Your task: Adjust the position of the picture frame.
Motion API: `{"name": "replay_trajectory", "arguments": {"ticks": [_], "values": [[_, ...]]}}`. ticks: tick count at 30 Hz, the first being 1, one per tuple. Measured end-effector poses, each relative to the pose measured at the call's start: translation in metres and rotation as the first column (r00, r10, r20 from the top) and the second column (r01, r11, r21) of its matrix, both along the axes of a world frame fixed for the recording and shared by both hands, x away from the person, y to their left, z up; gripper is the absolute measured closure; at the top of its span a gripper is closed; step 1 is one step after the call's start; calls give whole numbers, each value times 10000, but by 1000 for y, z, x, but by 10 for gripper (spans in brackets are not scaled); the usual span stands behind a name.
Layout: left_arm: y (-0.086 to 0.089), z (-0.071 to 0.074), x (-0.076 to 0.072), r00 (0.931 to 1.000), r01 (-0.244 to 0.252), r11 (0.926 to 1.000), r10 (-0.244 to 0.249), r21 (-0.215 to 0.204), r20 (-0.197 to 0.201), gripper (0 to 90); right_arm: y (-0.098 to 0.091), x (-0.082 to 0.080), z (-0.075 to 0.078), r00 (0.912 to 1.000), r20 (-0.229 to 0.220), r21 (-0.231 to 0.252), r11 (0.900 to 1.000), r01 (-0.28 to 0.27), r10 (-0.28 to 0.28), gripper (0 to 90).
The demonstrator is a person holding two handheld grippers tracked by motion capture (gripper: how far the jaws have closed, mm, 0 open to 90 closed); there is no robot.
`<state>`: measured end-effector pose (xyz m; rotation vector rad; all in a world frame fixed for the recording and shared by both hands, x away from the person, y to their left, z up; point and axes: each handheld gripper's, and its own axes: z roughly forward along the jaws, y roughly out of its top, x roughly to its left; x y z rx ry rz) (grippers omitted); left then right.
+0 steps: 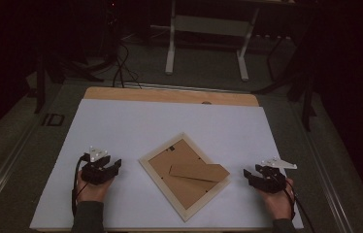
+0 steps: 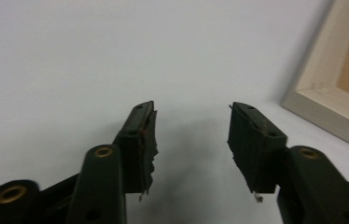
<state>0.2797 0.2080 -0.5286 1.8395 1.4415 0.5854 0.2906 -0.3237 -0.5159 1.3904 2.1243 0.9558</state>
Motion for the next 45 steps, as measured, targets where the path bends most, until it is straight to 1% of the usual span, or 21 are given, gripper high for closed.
{"name": "replay_trajectory", "arguments": {"ticks": [1,2,5,6,7,8,11,12,13,14,15,17,18,21,25,26,27,29,34,39,45], "values": [[-1,1,0,9999,151,9999,-151,20,8,548,0,-1,1,10000,-16,67,9999,-93,93,444],[-4,1,0,9990,445,9990,-445,102,-3,557,0,-3,2,9997,-84,66,9997,-249,249,458],[-5,2,0,9984,567,9982,-567,180,-5,556,1,-4,2,9994,-89,52,9995,-320,320,464],[-8,2,0,9972,741,9968,-742,288,40,556,1,-4,3,9994,-72,21,9994,-353,353,473],[-10,3,-1,9963,851,9958,-854,346,68,556,1,-5,4,9990,-42,128,9989,-443,444,487],[-12,4,-1,9948,1009,9944,-1013,311,87,556,1,-6,4,9986,-20,226,9983,-535,536,493],[-13,4,-1,9931,1166,9930,-1167,169,74,568,3,-7,5,9979,-28,253,9976,-645,646,506],[-14,3,-1,9908,1353,9908,-1353,63,19,568,4,-7,5,9974,-38,242,9971,-720,721,512],[-16,3,-1,9888,1491,9888,-1490,44,-36,581,7,-8,4,9952,-37,245,9949,-977,978,531],[-16,3,-1,9888,1491,9888,-1490,44,-36,585,7,-8,4,9952,-37,245,9949,-977,978,531],[-17,3,-1,9872,1596,9872,-1596,-62,-68,591,9,-8,4,9934,-66,267,9931,-1142,1144,555],[-20,3,-1,9842,1766,9842,-1767,-113,-83,595,10,-8,4,9926,-82,239,9924,-1210,1213,568],[-21,3,-1,9836,1802,9836,-1803,-127,-63,603,11,-8,3,9915,-91,255,9913,-1292,1295,590],[-25,3,-2,9760,2172,9760,-2174,-135,-153,650,13,-9,2,9888,-147,281,9886,-1480,1484,682],[-32,1,-2,9684,2461,9687,-2471,-316,-326,715,18,-9,1,9859,-154,294,9857,-1659,1664,810],[-34,1,-2,9675,2495,9676,-2507,-379,-336,730,19,-10,1,9858,-158,272,9856,-1666,1671,838],[-36,1,-2,9667,2524,9670,-2536,-342,-348,741,20,-10,1,9851,-138,256,9849,-1710,1714,864],[-39,1,-2,9662,2550,9666,-2558,-273,-314,797,21,-10,0,9832,-166,306,9830,-1810,1816,896],[-45,1,-3,9627,2675,9632,-2683,-247,-357,893,24,-9,-3,9794,-357,400,9795,-1975,1989,899],[-51,-1,-3,9584,2806,9597,-2809,-115,-513,899,28,-8,-5,9762,-516,507,9768,-2079,2104,899],[-55,-2,-3,9580,2814,9596,-2811,-37,-564,900,31,-8,-8,9717,-697,597,9733,-2218,2257,899]]}}
